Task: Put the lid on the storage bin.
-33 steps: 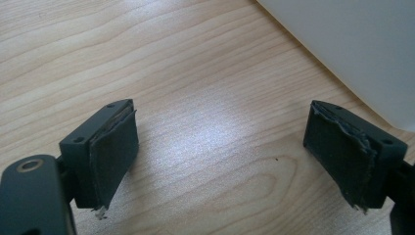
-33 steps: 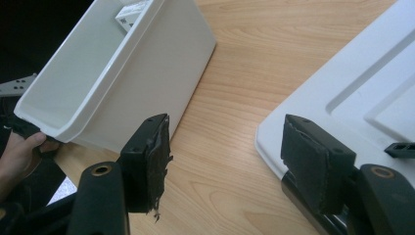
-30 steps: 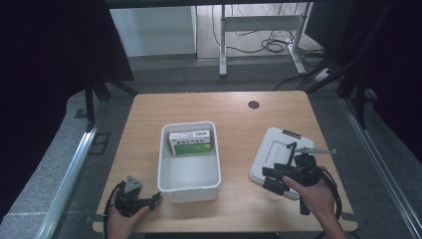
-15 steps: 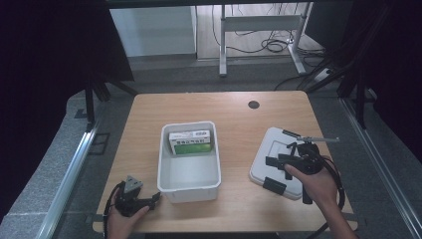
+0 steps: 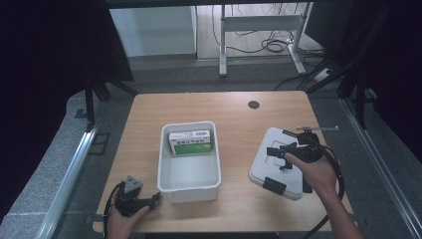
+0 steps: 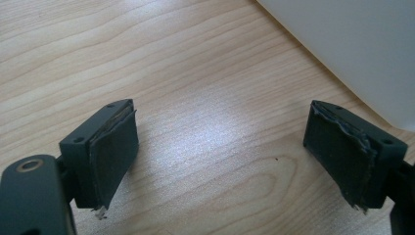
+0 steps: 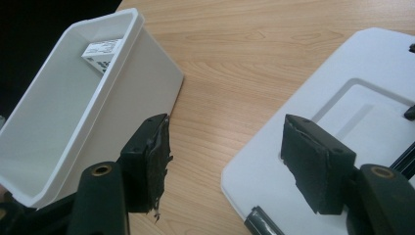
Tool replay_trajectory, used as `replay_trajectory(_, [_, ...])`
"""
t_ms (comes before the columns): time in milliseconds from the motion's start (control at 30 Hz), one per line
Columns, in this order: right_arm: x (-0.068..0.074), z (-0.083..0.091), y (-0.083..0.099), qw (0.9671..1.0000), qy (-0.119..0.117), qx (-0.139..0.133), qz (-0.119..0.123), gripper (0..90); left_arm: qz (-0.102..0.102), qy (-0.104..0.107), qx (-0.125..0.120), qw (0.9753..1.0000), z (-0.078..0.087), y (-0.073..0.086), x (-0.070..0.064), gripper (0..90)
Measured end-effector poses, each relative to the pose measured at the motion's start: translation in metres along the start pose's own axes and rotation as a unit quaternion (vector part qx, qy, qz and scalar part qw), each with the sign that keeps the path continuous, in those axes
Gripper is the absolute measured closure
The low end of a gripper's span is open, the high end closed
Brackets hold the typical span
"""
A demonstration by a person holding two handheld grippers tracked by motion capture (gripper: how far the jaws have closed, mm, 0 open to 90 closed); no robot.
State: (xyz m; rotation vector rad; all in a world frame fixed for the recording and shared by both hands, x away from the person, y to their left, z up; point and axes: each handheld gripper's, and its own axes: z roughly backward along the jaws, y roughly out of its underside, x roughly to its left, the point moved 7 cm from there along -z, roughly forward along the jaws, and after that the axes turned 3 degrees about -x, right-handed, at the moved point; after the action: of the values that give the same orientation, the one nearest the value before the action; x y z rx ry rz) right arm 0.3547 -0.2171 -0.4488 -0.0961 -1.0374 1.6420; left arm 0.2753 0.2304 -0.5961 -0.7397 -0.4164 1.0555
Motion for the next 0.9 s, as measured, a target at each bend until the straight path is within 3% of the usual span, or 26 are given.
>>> replay_trajectory(900, [-0.042, -0.013, -0.018, 0.9967, 0.064, 0.019, -0.047, 35.7, -0.001, 0.000, 0.001, 1.0000, 0.000, 0.000, 0.000, 13.0])
